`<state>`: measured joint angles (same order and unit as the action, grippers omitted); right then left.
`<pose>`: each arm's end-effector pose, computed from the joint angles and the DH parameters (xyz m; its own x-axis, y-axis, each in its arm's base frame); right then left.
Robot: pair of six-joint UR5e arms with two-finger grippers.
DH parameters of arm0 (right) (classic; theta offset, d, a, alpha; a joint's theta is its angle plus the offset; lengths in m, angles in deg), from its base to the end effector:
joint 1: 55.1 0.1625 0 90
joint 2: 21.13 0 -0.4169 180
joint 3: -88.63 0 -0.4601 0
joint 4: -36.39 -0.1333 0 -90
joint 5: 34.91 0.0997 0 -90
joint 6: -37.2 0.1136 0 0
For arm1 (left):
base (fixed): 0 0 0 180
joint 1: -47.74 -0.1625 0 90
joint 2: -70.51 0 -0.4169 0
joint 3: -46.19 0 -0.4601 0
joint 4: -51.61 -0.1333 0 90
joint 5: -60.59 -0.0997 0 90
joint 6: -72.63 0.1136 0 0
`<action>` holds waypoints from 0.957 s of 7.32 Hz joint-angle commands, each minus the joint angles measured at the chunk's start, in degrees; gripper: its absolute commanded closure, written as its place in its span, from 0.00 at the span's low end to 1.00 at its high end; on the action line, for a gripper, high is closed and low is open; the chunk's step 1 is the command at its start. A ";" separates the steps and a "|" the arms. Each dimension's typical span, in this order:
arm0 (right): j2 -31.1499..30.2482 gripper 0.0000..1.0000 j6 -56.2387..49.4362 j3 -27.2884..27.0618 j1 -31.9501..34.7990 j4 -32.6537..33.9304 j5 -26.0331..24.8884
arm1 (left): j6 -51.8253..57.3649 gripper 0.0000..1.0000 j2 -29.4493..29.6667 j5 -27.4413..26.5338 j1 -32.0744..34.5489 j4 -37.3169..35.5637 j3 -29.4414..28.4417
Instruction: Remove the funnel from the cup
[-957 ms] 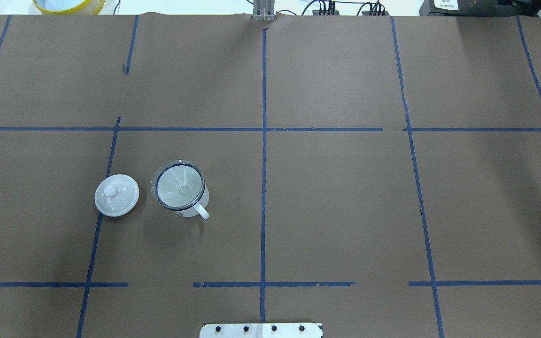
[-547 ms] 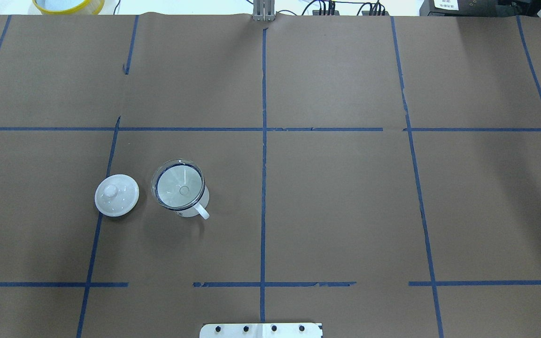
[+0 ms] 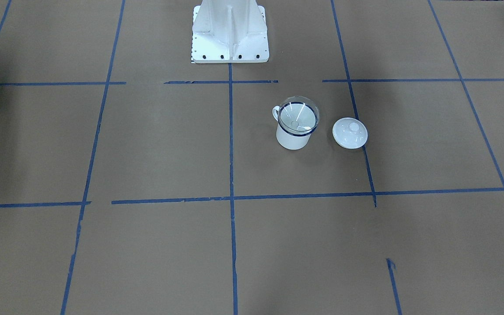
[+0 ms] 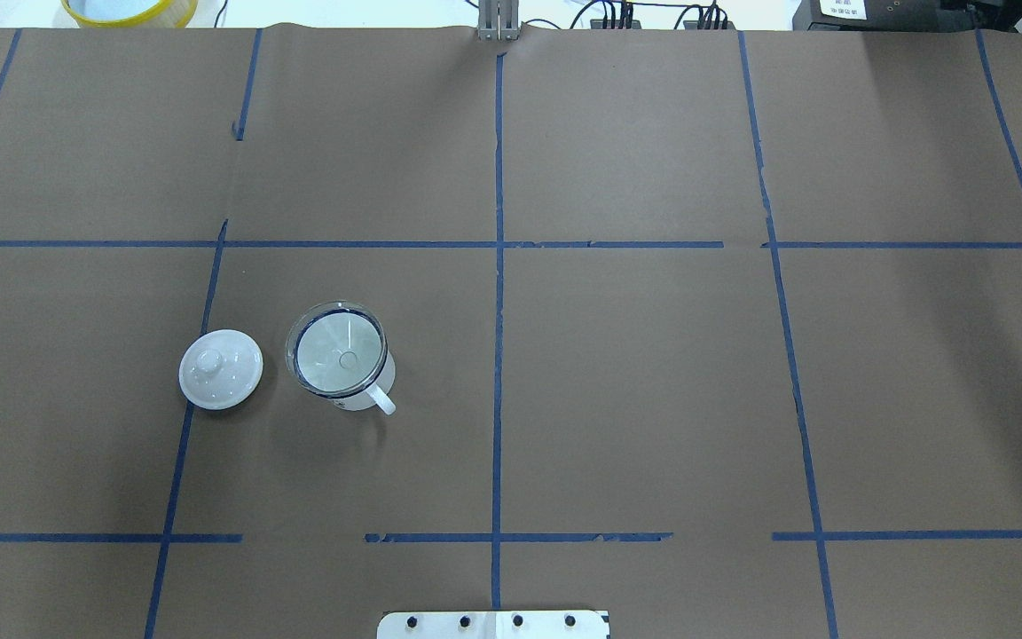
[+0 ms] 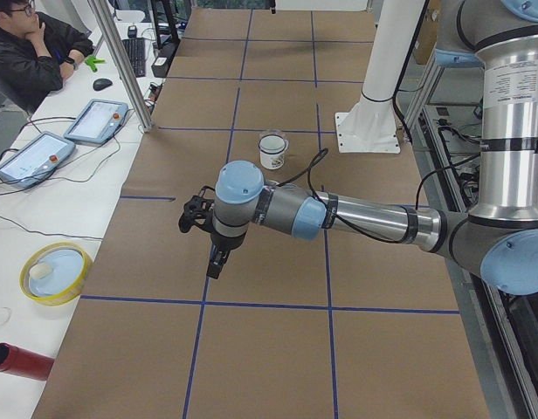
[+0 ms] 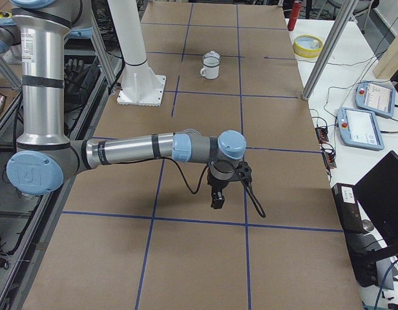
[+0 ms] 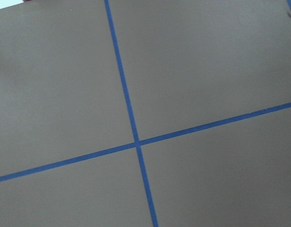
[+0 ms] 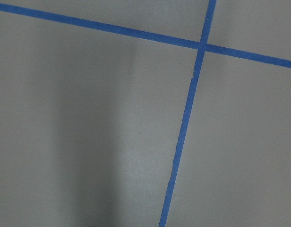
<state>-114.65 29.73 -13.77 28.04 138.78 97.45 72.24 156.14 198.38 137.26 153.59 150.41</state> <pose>-0.0062 -0.5264 0.5975 0.7168 -0.1757 0.6748 0.2142 0.9764 0.0267 -0.0446 -0.5429 0.5333 0.6696 0.2747 -0.6901 -0.0032 0.9302 0.3672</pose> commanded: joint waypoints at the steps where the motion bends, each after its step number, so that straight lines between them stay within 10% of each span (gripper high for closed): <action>1: 0.00 0.00 0.09 0.00 0.00 0.00 0.00 | -18.92 0.00 4.50 1.27 -11.24 2.16 1.42; 5: 0.00 0.00 0.09 0.00 0.00 0.00 0.00 | -64.40 0.00 24.62 -12.86 -35.85 0.16 3.28; 7: 0.00 0.00 0.09 0.00 0.00 0.00 0.00 | -72.70 0.00 36.05 -19.64 -44.66 -12.72 2.66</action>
<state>-114.65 29.77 -13.77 28.04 138.78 97.45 5.78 185.28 183.09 98.50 147.94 153.37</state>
